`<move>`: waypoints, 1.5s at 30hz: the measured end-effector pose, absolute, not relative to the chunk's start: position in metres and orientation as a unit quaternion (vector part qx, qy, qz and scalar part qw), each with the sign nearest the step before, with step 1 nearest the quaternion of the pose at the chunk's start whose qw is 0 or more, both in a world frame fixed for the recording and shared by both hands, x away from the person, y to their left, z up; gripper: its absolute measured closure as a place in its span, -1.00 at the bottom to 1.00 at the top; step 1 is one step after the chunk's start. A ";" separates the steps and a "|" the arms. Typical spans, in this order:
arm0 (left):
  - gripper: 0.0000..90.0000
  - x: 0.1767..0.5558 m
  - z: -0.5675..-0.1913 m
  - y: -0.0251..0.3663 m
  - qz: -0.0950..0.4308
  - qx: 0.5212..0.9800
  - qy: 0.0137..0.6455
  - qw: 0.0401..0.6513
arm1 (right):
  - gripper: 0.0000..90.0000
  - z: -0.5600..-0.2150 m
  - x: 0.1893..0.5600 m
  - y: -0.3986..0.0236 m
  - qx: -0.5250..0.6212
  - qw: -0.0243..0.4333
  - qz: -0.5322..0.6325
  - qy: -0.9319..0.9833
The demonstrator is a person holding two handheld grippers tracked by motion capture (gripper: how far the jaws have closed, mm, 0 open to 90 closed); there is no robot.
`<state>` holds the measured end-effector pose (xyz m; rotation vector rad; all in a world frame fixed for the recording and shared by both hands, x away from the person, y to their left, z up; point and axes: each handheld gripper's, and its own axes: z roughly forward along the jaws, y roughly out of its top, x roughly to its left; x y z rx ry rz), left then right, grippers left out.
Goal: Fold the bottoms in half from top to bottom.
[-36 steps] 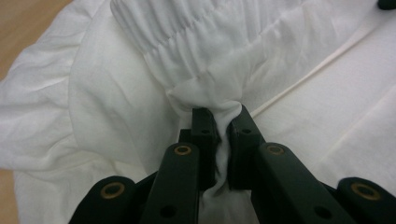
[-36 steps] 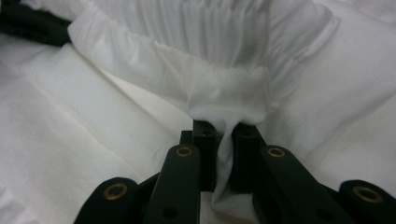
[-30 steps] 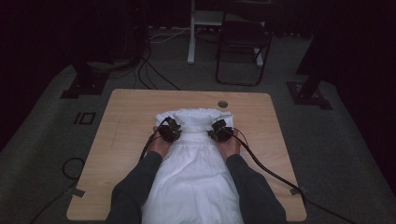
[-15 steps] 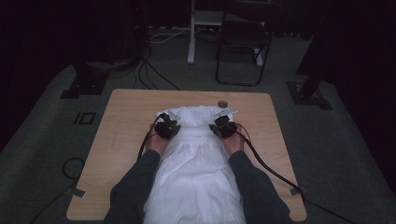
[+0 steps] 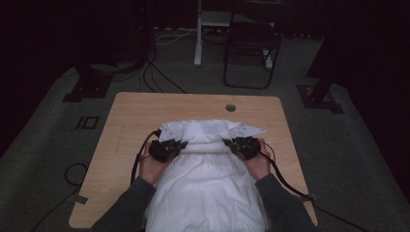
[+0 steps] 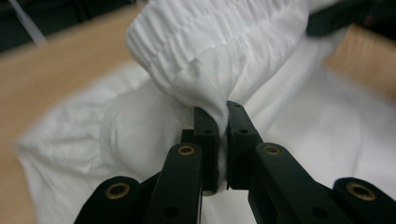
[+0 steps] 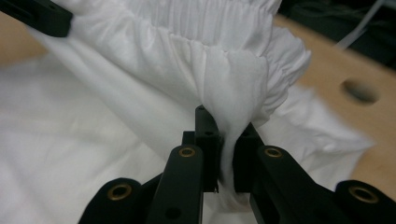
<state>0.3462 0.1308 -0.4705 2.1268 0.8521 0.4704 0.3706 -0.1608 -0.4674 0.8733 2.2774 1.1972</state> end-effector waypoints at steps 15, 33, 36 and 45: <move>0.88 0.372 -0.543 0.130 0.197 0.878 0.322 0.295 | 0.88 -0.551 0.376 -0.140 0.355 0.114 0.373 0.850; 0.88 0.458 -0.543 0.119 0.214 0.843 0.387 0.307 | 0.86 -0.551 0.473 -0.129 0.448 0.145 0.370 0.801; 0.88 0.463 -0.543 0.120 0.211 0.839 0.393 0.311 | 0.86 -0.550 0.480 -0.127 0.454 0.146 0.366 0.799; 0.90 0.459 -0.529 0.132 0.172 0.825 0.408 0.352 | 0.87 -0.540 0.476 -0.139 0.449 0.129 0.392 0.793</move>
